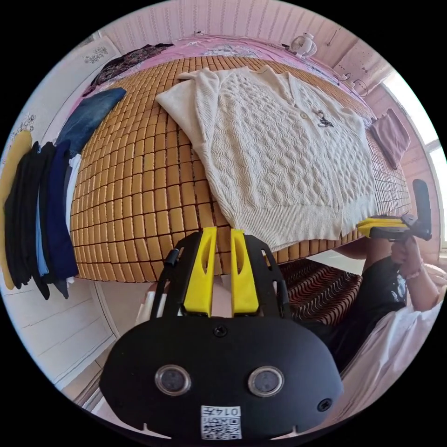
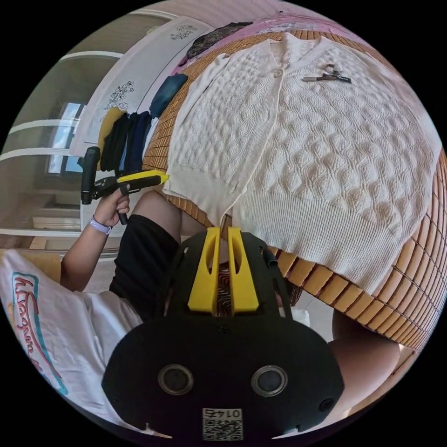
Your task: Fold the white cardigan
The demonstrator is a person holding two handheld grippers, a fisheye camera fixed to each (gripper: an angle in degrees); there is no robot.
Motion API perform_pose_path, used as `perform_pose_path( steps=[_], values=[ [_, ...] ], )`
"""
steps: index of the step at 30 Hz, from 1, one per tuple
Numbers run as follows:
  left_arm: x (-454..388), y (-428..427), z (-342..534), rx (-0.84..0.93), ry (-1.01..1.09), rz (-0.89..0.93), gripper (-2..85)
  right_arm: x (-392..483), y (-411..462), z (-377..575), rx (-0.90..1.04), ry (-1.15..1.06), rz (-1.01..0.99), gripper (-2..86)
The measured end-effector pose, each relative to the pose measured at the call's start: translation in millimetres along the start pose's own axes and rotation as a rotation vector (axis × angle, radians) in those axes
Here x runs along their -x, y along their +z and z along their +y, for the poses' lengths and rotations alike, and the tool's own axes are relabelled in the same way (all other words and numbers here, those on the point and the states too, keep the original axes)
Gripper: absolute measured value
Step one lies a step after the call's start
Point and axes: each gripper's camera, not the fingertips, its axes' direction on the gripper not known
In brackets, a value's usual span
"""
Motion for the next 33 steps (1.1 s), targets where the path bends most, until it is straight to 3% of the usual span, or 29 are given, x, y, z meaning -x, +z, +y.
perform_pose_path(
  steps=[2, 5, 9, 11, 17, 20, 23, 26, 30, 33],
  values=[
    [-7, -18, -4, -0.077, 0.072, -0.061, 1.6, -11, -32, 7, -0.076, 0.012, 0.051, 4.4],
    [-30, -31, -22, -0.165, 0.185, 0.023, 0.5, -42, -97, 2, -0.221, 0.052, 0.218, 4.9],
    [-89, -20, -61, -0.203, 0.305, 0.332, 0.2, -91, -161, -41, -0.356, 0.147, 0.514, 6.5],
    [-118, -9, -76, -0.203, 0.359, 0.412, 0.1, -110, -174, -66, -0.369, 0.191, 0.549, 7.6],
    [-173, 24, -111, -0.132, 0.469, 0.431, -0.3, -144, -163, -132, -0.258, 0.279, 0.605, 8.9],
    [-180, 45, -121, -0.056, 0.489, 0.352, -0.7, -150, -133, -136, -0.062, 0.286, 0.667, 2.4],
    [-176, 49, -126, -0.061, 0.496, 0.387, -0.9, -127, -134, -107, -0.086, 0.226, 0.734, 0.1],
    [-175, 48, -132, -0.049, 0.524, 0.386, -0.9, -77, -170, -48, -0.235, 0.224, 0.689, -0.5],
    [-176, 35, -139, -0.093, 0.544, 0.384, -1.0, 22, -226, 37, -0.475, 0.059, 0.564, -0.3],
    [-180, 23, -151, -0.135, 0.55, 0.409, -0.9, 22, -248, 75, -0.613, 0.142, 0.673, 1.5]
  ],
)
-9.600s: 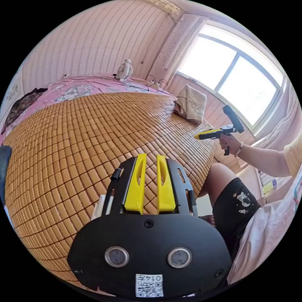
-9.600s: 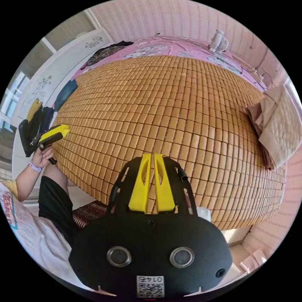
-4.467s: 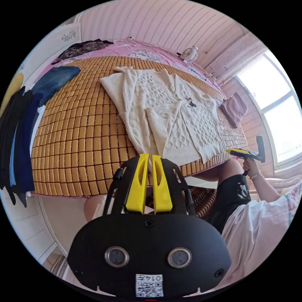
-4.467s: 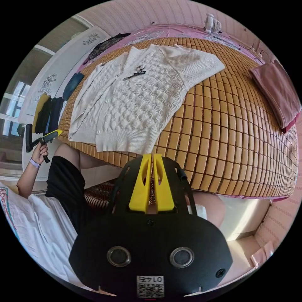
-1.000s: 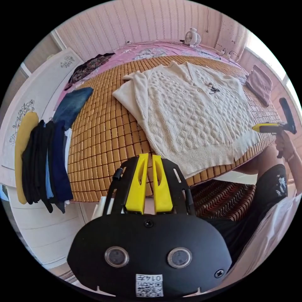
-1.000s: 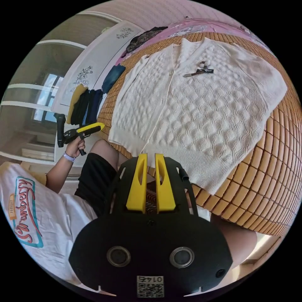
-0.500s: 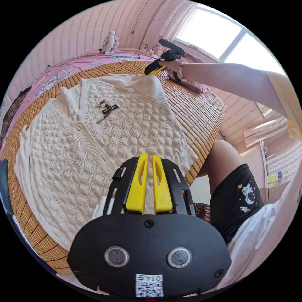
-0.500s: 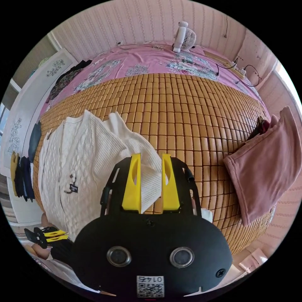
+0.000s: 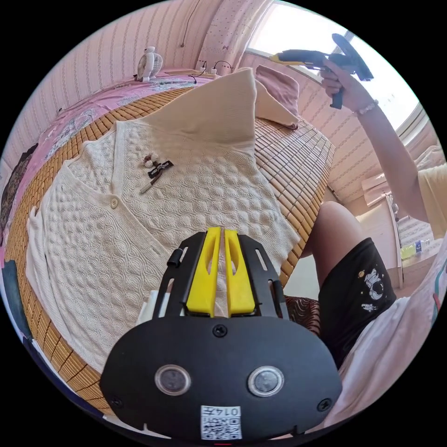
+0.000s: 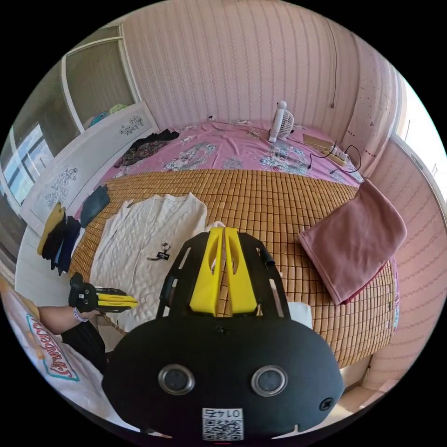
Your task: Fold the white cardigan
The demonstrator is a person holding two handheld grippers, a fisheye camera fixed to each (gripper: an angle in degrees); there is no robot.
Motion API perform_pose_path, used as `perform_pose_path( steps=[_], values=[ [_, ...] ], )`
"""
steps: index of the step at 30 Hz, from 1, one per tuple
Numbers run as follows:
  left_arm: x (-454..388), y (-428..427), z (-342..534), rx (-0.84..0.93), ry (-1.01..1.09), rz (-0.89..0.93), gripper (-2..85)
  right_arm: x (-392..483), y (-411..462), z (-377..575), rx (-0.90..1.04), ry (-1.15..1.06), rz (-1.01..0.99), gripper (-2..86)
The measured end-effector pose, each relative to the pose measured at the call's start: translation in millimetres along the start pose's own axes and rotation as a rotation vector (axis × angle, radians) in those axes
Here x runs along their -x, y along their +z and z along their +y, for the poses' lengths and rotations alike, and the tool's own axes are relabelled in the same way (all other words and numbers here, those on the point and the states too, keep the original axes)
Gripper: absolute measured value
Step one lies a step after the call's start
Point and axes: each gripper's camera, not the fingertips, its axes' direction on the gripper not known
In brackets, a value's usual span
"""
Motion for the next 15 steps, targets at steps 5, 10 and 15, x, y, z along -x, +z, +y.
perform_pose_path(
  steps=[5, 10, 15],
  values=[
    [-4, 4, -27, -0.017, 0.035, -0.006, -0.8, -71, 46, 42, 0.229, 0.144, -0.057, 13.2],
    [-12, 29, -46, 0.031, 0.056, 0.005, -0.7, -45, 67, 120, 0.316, 0.098, -0.281, 15.9],
    [-19, 51, -48, 0.098, 0.079, -0.037, -0.7, -10, 83, 161, 0.312, 0.032, -0.011, 5.2]
  ],
)
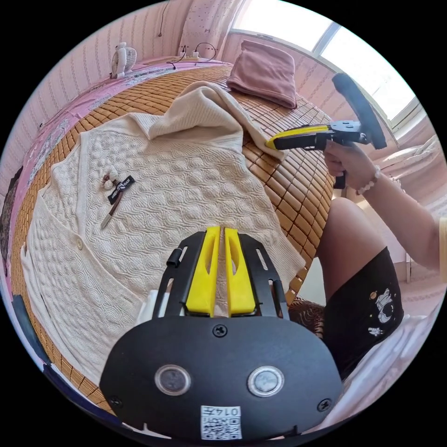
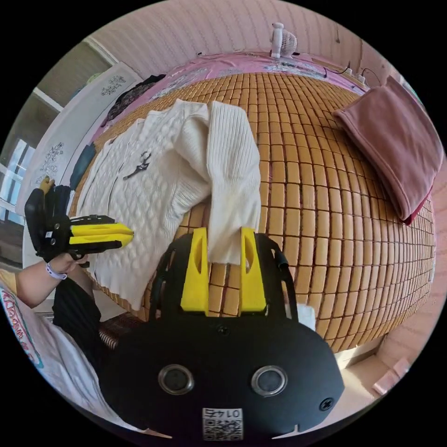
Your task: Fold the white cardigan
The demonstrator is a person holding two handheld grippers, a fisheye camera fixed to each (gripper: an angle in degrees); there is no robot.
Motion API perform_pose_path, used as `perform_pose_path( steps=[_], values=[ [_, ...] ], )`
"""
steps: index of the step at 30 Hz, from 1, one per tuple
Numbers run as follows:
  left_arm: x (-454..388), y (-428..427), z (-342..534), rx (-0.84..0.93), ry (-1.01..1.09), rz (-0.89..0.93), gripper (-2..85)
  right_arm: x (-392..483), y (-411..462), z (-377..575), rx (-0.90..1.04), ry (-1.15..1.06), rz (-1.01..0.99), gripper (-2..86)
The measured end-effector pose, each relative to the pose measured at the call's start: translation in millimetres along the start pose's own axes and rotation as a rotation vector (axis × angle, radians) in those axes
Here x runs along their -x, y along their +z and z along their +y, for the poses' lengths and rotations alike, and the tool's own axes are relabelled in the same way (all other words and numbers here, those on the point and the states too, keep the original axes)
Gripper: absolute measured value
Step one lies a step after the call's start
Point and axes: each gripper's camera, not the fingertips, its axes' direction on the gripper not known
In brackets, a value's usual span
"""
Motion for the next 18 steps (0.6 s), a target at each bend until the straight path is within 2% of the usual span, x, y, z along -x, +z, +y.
perform_pose_path(
  steps=[2, 4, 5, 6, 9, 11, 14, 15, 18],
  values=[
    [-1, -1, 0, 0.004, 0.007, -0.009, -0.8, -13, -1, -4, 0.067, -0.001, -0.049, 1.8],
    [-1, -3, -2, 0.01, 0.029, -0.014, -0.9, -33, -12, -4, 0.085, 0.006, -0.244, 0.8],
    [-1, -5, -3, 0.006, 0.038, -0.014, -0.9, -52, -25, -3, 0.074, 0.019, -0.441, 0.5],
    [-2, -9, -4, -0.013, 0.052, -0.01, -0.9, -75, -42, 1, 0.018, 0.053, -0.635, 0.4],
    [-5, -23, -9, -0.07, 0.079, 0.0, -1.0, -146, -83, 20, -0.214, 0.259, -0.812, 0.9],
    [-6, -29, -16, -0.096, 0.094, 0.008, -1.0, -184, -100, 33, -0.308, 0.361, -0.739, 1.5],
    [-7, -30, -29, -0.109, 0.115, 0.023, -0.8, -232, -103, 56, -0.336, 0.586, -0.402, 3.6],
    [-8, -29, -34, -0.108, 0.125, 0.012, -0.7, -240, -97, 62, -0.325, 0.636, -0.352, 5.7],
    [-10, -22, -49, -0.094, 0.152, -0.008, 0.1, -223, -78, 59, -0.286, 0.612, -0.3, 10.0]
  ],
)
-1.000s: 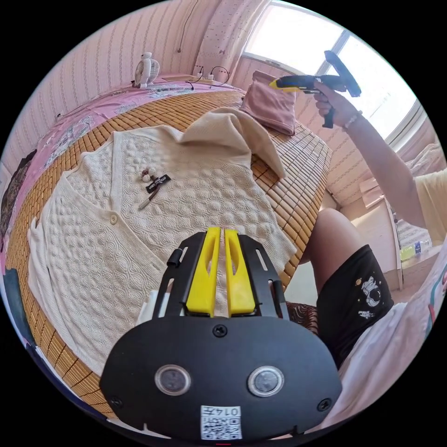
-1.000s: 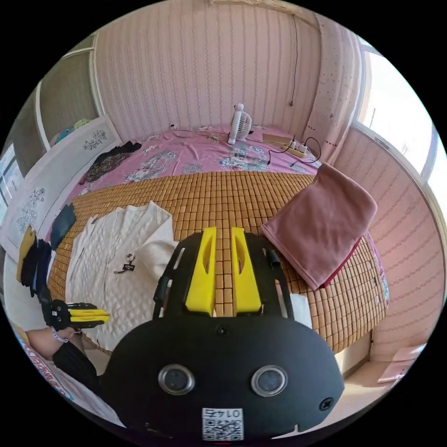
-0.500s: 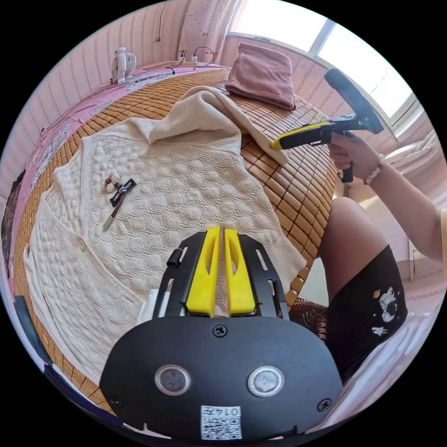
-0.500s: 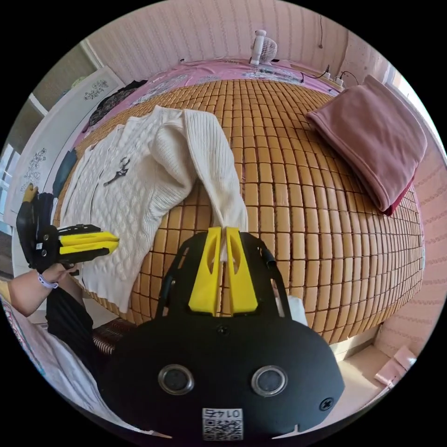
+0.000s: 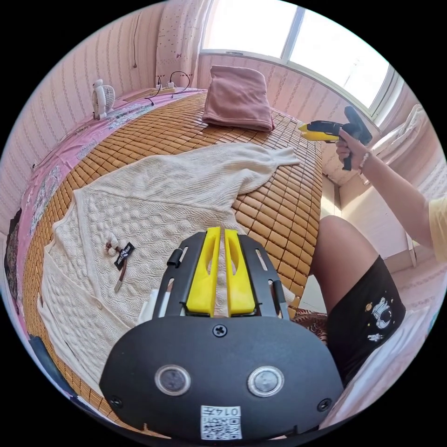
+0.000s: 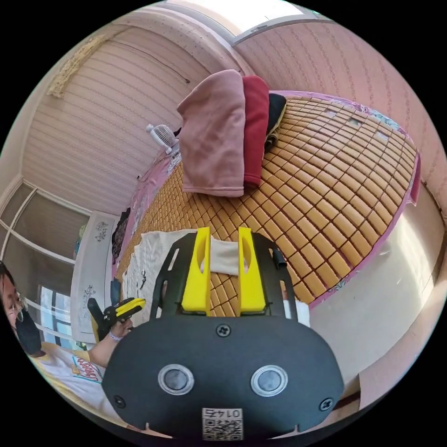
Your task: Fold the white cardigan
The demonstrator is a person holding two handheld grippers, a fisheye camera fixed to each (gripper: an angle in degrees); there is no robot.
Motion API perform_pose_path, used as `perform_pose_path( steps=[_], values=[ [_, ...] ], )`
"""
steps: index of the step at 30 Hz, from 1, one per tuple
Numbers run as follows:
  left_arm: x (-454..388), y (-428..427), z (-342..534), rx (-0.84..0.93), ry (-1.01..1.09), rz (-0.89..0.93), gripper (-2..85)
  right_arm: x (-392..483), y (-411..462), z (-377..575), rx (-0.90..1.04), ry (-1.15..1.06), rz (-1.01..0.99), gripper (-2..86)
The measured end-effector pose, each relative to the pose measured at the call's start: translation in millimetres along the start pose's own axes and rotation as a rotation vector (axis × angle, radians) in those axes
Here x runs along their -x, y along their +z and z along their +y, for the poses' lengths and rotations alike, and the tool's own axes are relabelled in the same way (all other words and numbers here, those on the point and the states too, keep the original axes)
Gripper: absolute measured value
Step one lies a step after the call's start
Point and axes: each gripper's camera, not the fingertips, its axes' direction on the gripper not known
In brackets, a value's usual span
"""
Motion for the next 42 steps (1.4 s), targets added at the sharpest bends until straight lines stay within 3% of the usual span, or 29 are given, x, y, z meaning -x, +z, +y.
perform_pose_path(
  steps=[6, 8, 15, 23, 27, 34, 37, 42],
  values=[
    [4, 23, -20, 0.072, 0.006, -0.02, 4.8, 40, 87, 23, 0.125, -0.141, 0.401, 8.1],
    [5, 35, -20, 0.138, 0.0, -0.011, 5.1, 46, 98, 26, 0.094, -0.171, 0.426, 6.8],
    [-8, 32, -9, 0.102, 0.083, -0.013, 1.0, 39, 103, -4, 0.093, -0.209, 0.411, -0.5],
    [-23, 34, -8, 0.091, 0.048, 0.128, 0.4, 24, 118, -27, 0.079, -0.181, 0.534, 0.3],
    [-12, -2, 21, -0.016, -0.028, 0.224, 3.9, 18, 102, -15, 0.041, -0.103, 0.555, 4.6],
    [39, -96, 158, -0.075, -0.281, -0.043, 4.3, 57, 101, 33, 0.067, -0.232, 0.465, 6.6],
    [62, -131, 226, -0.082, -0.466, -0.173, 4.3, 106, 134, 41, 0.13, -0.373, 0.38, 6.6],
    [86, -162, 312, -0.114, -0.707, -0.272, 4.3, 245, 224, 46, 0.227, -0.712, 0.066, 6.3]
  ],
)
